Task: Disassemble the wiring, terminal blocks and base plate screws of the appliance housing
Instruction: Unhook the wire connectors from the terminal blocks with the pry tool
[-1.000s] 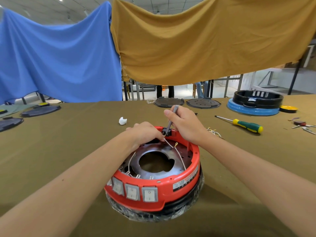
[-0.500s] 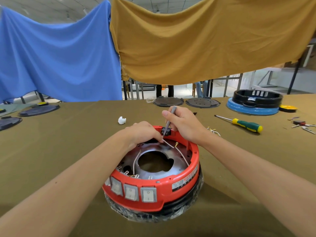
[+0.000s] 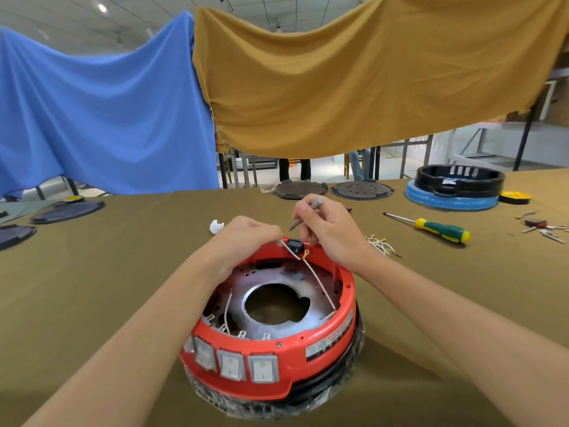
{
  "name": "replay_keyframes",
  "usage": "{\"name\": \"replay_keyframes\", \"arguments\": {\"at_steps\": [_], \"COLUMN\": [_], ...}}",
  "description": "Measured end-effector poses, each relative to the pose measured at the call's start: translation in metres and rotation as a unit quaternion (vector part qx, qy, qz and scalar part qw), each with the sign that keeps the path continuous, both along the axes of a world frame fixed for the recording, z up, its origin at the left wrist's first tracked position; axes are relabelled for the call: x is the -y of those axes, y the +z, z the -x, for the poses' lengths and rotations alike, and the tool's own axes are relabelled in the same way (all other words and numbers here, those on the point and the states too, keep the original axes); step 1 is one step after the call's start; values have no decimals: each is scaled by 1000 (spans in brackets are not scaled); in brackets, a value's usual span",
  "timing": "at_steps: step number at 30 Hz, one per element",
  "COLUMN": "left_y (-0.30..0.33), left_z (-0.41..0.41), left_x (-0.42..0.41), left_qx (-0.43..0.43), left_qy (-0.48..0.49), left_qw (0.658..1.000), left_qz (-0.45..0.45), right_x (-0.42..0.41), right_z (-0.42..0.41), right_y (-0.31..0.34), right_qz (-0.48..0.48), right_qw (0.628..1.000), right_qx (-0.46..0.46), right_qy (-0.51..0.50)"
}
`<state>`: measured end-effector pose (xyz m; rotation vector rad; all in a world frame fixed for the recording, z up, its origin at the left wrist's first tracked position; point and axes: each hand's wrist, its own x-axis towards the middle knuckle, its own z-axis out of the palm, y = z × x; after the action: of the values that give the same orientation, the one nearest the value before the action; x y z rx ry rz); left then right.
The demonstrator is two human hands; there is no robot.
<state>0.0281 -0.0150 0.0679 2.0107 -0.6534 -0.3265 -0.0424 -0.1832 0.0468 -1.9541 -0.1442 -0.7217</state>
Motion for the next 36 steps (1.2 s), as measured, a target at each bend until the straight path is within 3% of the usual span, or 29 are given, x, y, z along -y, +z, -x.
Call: {"name": "replay_keyframes", "arguments": {"at_steps": [7, 11, 19, 23, 27, 29, 31, 34, 36], "left_y": [2, 5, 7, 8, 13, 18, 23, 37, 47], "left_z": [-6, -11, -18, -13, -10, -7, -1, 20, 33], "left_x": [2, 0, -5, -6, -6, -11, -17, -24, -24], "left_qx": [39, 3, -112, -138, -122, -57, 82, 321, 402], "left_qy": [113, 160, 213, 205, 223, 234, 220, 137, 51], "left_qw": [979, 957, 888, 894, 925, 951, 966, 936, 914], "left_qz": [166, 242, 392, 375, 283, 196, 106, 50, -23], "right_x": [-1, -1, -6, -14, -12, -8, -5, -5, -8], "right_z": [4, 12, 35, 36, 34, 34, 33, 33, 33], "right_y": [2, 8, 21, 21, 27, 30, 32, 35, 39], "right_qz": [-53, -64, -179, -157, -173, -197, -215, -221, -223], "right_qw": [998, 997, 979, 986, 985, 980, 976, 975, 974], "right_qx": [-11, -44, -55, -40, -6, -4, -11, -21, -19], "right_qy": [-19, 7, 79, 44, 6, 5, 12, 25, 42]}}
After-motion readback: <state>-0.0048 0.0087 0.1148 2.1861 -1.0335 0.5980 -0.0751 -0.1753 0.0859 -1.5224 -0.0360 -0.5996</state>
